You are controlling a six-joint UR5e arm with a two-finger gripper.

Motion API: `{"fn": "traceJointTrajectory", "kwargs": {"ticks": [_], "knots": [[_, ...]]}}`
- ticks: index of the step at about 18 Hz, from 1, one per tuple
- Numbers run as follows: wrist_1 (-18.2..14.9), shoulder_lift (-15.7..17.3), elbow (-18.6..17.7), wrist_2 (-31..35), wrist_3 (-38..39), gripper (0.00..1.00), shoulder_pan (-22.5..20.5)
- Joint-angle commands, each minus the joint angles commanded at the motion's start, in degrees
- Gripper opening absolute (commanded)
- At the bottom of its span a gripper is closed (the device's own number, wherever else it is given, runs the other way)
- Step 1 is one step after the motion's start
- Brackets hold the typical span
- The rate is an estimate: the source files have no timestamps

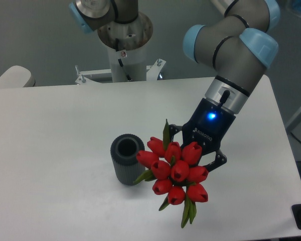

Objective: Insert the flowers into the vase
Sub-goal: 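Move the held red tulip bouquet over the dark grey vase opening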

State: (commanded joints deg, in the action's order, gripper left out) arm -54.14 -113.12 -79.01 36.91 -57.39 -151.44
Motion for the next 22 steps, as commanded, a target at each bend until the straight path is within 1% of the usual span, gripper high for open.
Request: {"fn": "traceJointTrajectory", "kwargs": {"ticks": [5, 10, 12, 15, 18, 20, 22], "knots": [[0.0, 0.0, -0.1, -0.1, 0.2, 0.35, 0.3], [0.0, 0.9, -0.5, -0.3, 0.5, 0.35, 0.4], [0.0, 1.1, -0.5, -0.3, 1.8, 0.35, 0.9], [1.2, 1.4, -0.5, -0.8, 5.6, 0.35, 2.0], [2.7, 1.4, -0.6, -1.2, 6.2, 0.35, 2.3], [2.7, 1.4, -0.7, -3.1, 6.3, 0.35, 2.3], [2.7, 0.9, -0.8, -7.7, 7.1, 0.35, 2.0]]}}
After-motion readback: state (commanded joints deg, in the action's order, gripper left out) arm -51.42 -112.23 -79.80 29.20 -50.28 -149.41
